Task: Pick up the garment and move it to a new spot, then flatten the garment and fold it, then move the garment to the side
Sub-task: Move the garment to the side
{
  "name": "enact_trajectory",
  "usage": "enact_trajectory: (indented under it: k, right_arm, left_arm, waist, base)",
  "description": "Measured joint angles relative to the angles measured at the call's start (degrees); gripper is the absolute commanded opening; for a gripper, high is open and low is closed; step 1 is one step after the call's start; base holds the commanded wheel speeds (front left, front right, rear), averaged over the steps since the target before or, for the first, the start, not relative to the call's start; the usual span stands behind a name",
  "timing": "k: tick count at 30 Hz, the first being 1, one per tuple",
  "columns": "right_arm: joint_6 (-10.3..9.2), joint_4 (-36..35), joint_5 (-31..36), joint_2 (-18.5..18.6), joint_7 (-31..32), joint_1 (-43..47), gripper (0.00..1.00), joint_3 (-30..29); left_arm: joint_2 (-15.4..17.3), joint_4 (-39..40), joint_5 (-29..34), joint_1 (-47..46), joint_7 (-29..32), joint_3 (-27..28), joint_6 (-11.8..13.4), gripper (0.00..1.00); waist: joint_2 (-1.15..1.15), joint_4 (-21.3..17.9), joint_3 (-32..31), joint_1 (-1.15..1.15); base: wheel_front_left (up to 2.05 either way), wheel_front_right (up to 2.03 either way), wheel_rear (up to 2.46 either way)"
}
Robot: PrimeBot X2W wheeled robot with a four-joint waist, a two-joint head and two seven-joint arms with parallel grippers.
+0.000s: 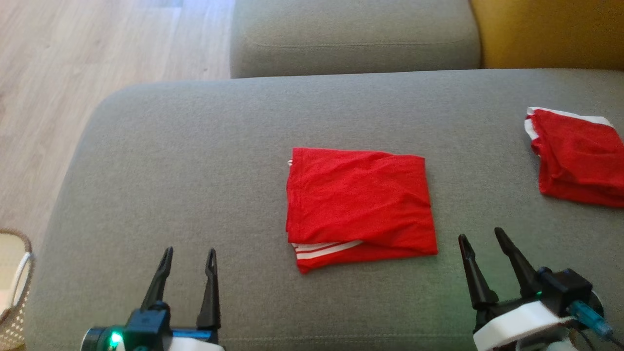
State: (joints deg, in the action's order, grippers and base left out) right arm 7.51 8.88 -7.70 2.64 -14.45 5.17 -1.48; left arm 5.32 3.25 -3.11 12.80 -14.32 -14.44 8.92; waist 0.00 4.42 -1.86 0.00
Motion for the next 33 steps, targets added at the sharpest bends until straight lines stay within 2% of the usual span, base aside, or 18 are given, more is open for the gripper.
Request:
enact_trajectory:
  k: [5,10,16,22,25,29,30,31,32,33]
  right_arm:
    - [0.0,4.82,-2.77,-0.04,0.0,-1.96,1.0,0.03]
    - [0.0,14.96,-8.47,0.1,0.35,-8.59,1.0,0.1]
    - [0.0,25.09,-18.25,4.12,3.94,-18.63,1.0,-1.46]
    - [0.0,33.7,-21.31,7.21,8.81,-25.19,1.0,-3.09]
    - [0.0,36.76,-22.21,7.24,11.37,-26.87,1.0,-3.15]
    - [0.0,37.29,-24.51,7.02,13.94,-28.34,1.0,-1.44]
    - [0.0,37.09,-25.04,7.05,14.39,-28.74,0.86,-0.98]
    - [0.0,36.82,-25.28,7.13,14.47,-29.08,0.49,-0.3]
    - [0.0,36.49,-25.58,7.17,14.47,-29.28,0.0,0.22]
    - [0.0,36.21,-25.9,7.21,14.45,-29.31,0.0,0.6]
  left_arm:
    - [-0.21,-0.18,0.16,-0.03,0.0,-0.98,-0.9,1.0]
    - [-0.47,-0.53,0.6,-0.16,0.0,-2.46,-1.68,1.0]
    - [-0.86,-1.21,1.03,-1.71,0.01,-4.09,-1.94,1.0]
    - [-1.51,-1.19,1.01,-4.52,0.0,-5.42,-1.89,1.0]
    - [-1.67,-1.19,1.01,-5.55,0.0,-5.88,-1.83,1.0]
    - [-1.75,-1.18,1.01,-6.99,0.0,-6.6,-1.32,1.0]
    - [-1.79,-1.18,1.01,-7.4,0.0,-6.72,-1.29,1.0]
    - [-1.81,-1.18,1.01,-7.76,0.0,-6.8,-1.27,1.0]
    - [-1.83,-1.19,1.01,-8.05,0.0,-6.87,-1.26,1.0]
    - [-1.87,-1.19,1.01,-8.37,0.0,-6.9,-1.25,1.0]
  waist:
    - [0.0,1.7,0.49,0.0]
    - [0.0,4.64,1.54,0.0]
    - [0.0,8.24,3.93,0.01]
    - [0.0,10.86,7.16,0.02]
    - [0.0,11.66,8.79,0.02]
    - [0.0,12.2,10.84,0.01]
    - [0.0,12.22,11.26,0.01]
    - [0.0,12.2,11.65,0.01]
    - [0.0,12.13,11.97,0.01]
    - [0.0,11.97,12.21,0.01]
  base:
    - [0.0,0.0,0.0]
    - [0.0,0.0,0.0]
    - [0.0,0.0,0.0]
    - [0.0,0.0,0.0]
    - [0.0,0.0,0.0]
    - [0.0,0.0,0.0]
    - [0.0,0.0,0.0]
    - [0.0,0.0,0.0]
    - [0.0,0.0,0.0]
    - [0.0,0.0,0.0]
